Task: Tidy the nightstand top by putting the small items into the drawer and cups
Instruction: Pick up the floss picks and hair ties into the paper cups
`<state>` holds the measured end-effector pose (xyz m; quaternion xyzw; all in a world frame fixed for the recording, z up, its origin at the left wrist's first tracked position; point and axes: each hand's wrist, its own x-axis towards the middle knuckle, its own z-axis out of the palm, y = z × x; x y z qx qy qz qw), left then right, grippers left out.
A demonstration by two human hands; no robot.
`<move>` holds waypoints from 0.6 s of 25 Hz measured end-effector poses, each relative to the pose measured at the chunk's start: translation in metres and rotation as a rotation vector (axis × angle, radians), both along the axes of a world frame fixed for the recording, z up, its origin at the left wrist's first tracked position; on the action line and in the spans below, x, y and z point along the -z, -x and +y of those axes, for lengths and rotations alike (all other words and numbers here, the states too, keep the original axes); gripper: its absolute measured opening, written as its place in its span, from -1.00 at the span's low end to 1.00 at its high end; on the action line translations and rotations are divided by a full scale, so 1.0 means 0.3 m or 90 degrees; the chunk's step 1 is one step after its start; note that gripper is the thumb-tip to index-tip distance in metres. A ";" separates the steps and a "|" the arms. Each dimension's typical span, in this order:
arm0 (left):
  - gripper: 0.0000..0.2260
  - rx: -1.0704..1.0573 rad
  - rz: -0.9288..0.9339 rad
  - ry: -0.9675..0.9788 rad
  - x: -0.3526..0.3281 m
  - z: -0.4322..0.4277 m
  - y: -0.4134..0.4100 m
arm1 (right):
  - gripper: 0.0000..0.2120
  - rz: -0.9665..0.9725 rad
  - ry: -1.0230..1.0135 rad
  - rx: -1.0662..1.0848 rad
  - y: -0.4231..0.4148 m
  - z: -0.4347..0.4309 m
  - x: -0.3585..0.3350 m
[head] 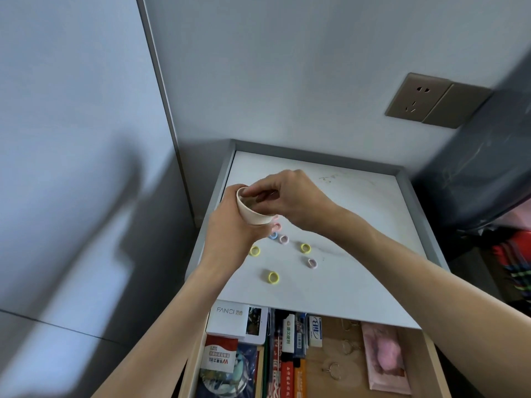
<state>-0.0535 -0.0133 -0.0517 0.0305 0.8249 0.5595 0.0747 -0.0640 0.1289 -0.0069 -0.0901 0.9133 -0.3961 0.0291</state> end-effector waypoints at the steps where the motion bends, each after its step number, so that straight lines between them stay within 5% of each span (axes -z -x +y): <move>1: -0.44 -0.005 0.009 -0.005 0.003 -0.006 0.002 | -0.80 0.009 0.010 0.005 0.008 0.012 0.004; 5: -0.45 -0.032 0.058 -0.035 0.015 -0.059 0.020 | -0.81 0.053 -0.058 0.113 0.087 0.110 0.091; 9: -0.40 -0.049 0.079 -0.048 0.010 -0.099 0.032 | -0.64 -0.078 -0.229 0.022 0.121 0.158 0.249; 15: -0.42 -0.033 0.091 -0.047 0.020 -0.106 0.035 | -0.84 0.006 -0.112 0.050 0.067 0.154 0.312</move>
